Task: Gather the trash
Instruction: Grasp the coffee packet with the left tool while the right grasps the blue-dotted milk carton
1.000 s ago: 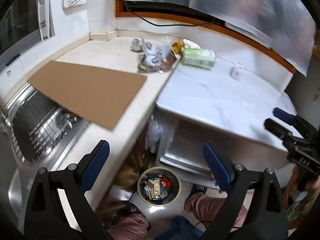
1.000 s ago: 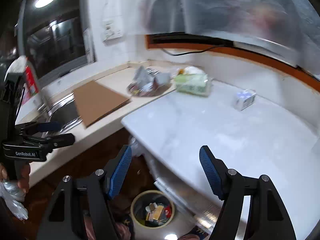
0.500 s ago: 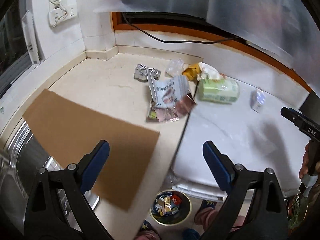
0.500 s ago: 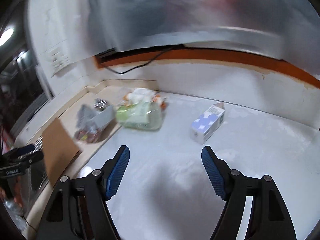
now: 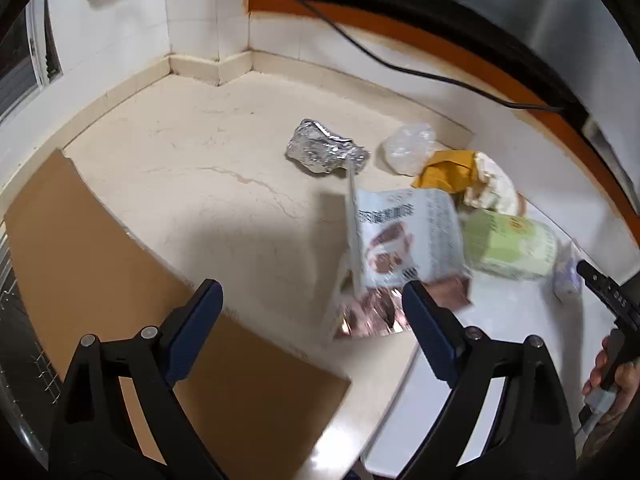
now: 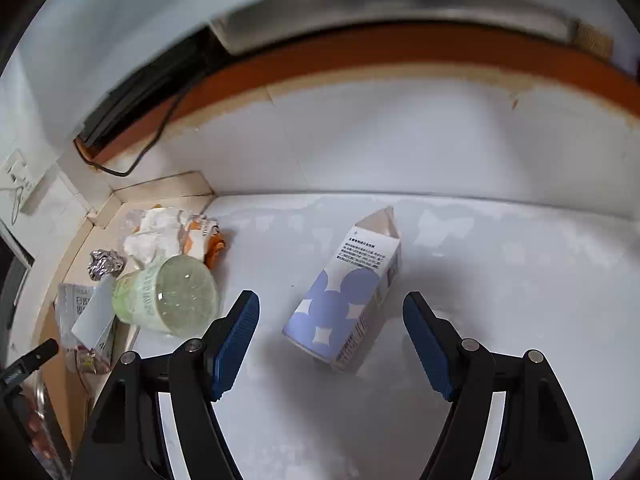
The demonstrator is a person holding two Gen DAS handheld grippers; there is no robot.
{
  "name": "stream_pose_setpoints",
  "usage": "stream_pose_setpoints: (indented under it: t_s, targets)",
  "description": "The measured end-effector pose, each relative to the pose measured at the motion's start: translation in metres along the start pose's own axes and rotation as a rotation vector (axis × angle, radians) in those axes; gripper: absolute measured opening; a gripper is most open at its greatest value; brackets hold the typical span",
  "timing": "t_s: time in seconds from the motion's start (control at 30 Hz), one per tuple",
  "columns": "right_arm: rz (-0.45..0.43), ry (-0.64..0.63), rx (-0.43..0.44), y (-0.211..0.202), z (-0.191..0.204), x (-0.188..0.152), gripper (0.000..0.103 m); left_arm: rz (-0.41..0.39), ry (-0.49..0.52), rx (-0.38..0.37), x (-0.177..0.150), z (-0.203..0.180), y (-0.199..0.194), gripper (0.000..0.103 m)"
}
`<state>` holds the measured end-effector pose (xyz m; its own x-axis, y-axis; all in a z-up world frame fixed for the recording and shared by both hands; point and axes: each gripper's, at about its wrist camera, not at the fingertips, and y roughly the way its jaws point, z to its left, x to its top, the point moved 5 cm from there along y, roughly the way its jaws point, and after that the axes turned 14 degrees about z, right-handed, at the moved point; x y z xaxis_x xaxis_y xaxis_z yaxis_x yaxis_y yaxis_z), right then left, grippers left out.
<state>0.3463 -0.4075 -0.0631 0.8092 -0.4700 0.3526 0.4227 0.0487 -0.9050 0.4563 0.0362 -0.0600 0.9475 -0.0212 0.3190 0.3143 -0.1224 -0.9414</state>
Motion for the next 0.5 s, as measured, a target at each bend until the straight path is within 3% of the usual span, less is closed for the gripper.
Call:
stream_pose_setpoints:
  t_s: [0.2,0.37,0.5]
  targets:
    - [0.026,-0.023,-0.021,0.023,0.009,0.0,0.075,0.033,-0.038,-0.009,0.016,0.001,0.03,0.086]
    - [0.041,-0.032,-0.031,0.036,0.015,-0.006,0.069,0.074,-0.034,-0.03,0.024,-0.005,0.052,0.064]
    - [0.022,-0.057,-0.051,0.035,0.019,-0.008,0.058,0.088,-0.019,-0.035,0.023,-0.013,0.062,0.056]
